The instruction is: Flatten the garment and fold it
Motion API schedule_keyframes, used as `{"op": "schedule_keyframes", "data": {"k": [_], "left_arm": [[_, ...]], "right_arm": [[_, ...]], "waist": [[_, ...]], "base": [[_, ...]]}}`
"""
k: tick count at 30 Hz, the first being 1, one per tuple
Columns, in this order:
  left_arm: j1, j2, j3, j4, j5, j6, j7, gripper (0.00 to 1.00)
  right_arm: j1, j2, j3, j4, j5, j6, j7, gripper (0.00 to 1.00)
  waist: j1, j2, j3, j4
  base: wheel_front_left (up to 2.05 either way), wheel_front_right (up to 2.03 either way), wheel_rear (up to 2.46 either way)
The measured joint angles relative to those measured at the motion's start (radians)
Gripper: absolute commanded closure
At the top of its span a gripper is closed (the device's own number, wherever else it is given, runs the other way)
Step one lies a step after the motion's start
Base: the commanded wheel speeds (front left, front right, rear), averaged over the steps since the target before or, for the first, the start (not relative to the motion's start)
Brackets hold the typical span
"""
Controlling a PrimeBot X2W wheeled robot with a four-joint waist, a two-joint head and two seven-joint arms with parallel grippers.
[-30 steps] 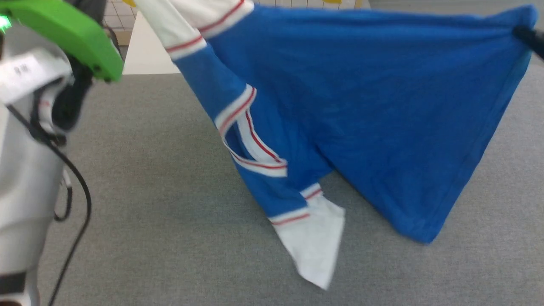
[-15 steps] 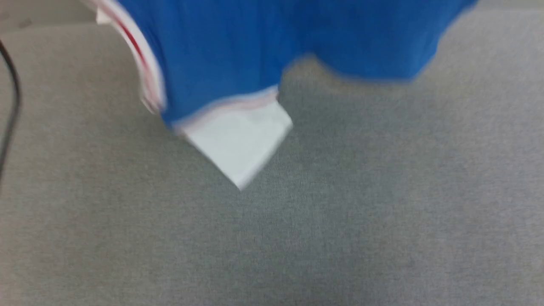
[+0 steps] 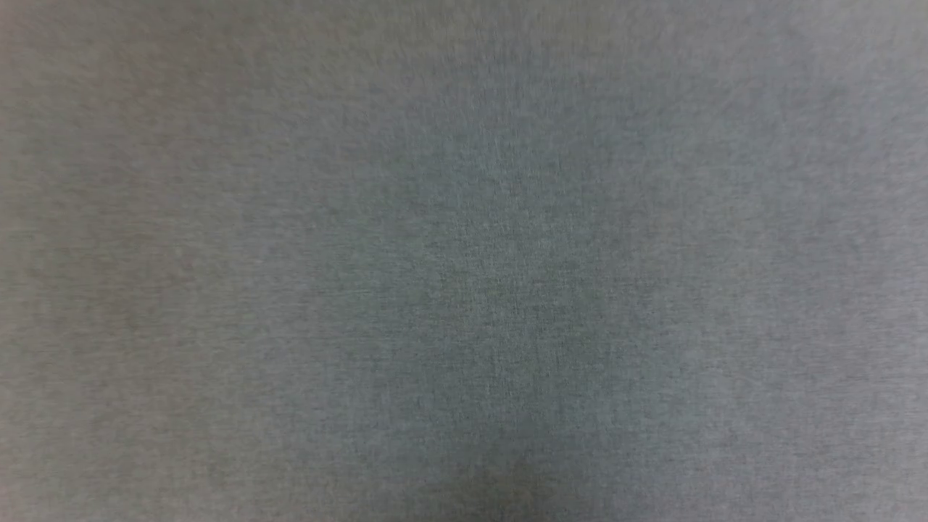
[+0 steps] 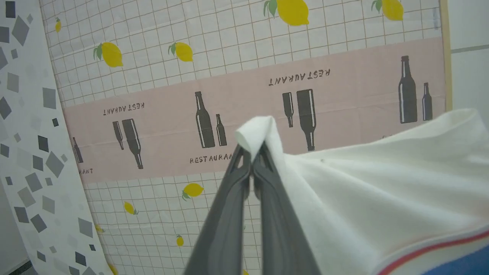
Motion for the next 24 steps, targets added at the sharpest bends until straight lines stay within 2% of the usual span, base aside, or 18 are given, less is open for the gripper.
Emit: {"op": "schedule_keyframes", "data": {"k": [6, 12, 17, 24], "left_arm": [[-0.002, -0.017, 0.007, 0.06, -0.005, 0.004, -0.078, 1.0], [0.056, -0.051, 0.01, 0.122, -0.033, 0.001, -0.143, 1.0], [0.155, -0.079, 0.008, 0.184, -0.073, -0.022, -0.205, 1.0], [0.357, -0.103, 0.002, 0.234, -0.128, -0.075, -0.292, 1.0]], "right_arm": [[-0.017, 0.026, -0.006, 0.058, -0.022, 0.0, -0.049, 1.0], [0.01, 0.021, 0.011, 0.093, 0.002, 0.0, -0.074, 1.0], [0.126, 0.01, 0.053, 0.108, 0.061, 0.0, -0.108, 1.0], [0.363, -0.029, 0.128, 0.099, 0.206, 0.0, -0.186, 1.0]], "waist": [[0.0, 0.0, 0.094, -0.007], [0.0, 0.0, 0.151, 0.006], [0.0, 0.0, 0.148, 0.03], [-0.0002, 0.0, 0.075, 0.051]], "base": [[0.0, 0.0, 0.0], [0.0, 0.0, 0.0], [0.0, 0.0, 0.0], [0.0, 0.0, 0.0]]}}
